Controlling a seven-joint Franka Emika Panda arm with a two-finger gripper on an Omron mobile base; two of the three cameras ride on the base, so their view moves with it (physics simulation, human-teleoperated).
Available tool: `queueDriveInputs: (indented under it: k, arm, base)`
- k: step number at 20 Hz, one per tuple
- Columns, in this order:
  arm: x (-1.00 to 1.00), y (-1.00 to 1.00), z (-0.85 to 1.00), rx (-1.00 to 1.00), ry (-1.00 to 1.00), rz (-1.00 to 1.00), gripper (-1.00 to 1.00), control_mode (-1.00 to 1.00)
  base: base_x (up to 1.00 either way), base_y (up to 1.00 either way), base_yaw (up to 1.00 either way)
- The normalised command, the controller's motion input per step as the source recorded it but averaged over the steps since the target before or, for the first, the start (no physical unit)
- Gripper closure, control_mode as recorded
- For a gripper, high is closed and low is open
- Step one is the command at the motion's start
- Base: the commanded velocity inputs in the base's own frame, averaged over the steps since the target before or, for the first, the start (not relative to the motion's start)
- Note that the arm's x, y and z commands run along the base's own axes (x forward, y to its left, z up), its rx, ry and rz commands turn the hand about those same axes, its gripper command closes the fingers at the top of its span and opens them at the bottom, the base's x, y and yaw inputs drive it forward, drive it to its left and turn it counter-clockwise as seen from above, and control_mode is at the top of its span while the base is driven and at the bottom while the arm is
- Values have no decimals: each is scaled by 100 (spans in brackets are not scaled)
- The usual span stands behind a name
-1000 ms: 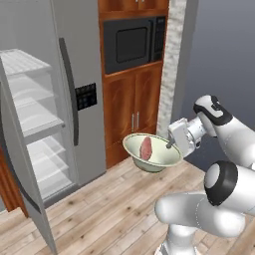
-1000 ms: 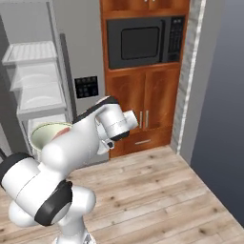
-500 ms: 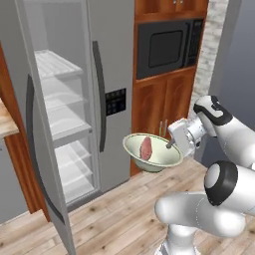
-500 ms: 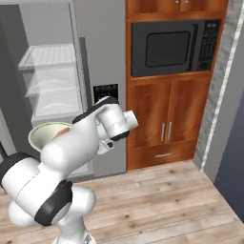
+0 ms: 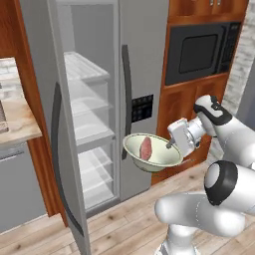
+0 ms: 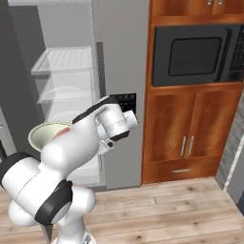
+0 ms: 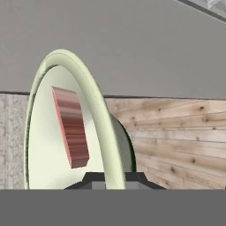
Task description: Place one of the steaks on the plate and the other in the bowl. Then place the bowl in the fridge.
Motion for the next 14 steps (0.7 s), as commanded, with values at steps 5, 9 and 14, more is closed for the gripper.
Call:
queueDriveInputs:
  k: [5,9,14]
  arm:
    - [0,0,0,0,0,0,100,100]
    - [0,0,0,0,0,0,100,100]
    - [0,0,0,0,0,0,100,100]
  base:
    - [53,6,23]
    - [55,10,23]
    - [53,11,23]
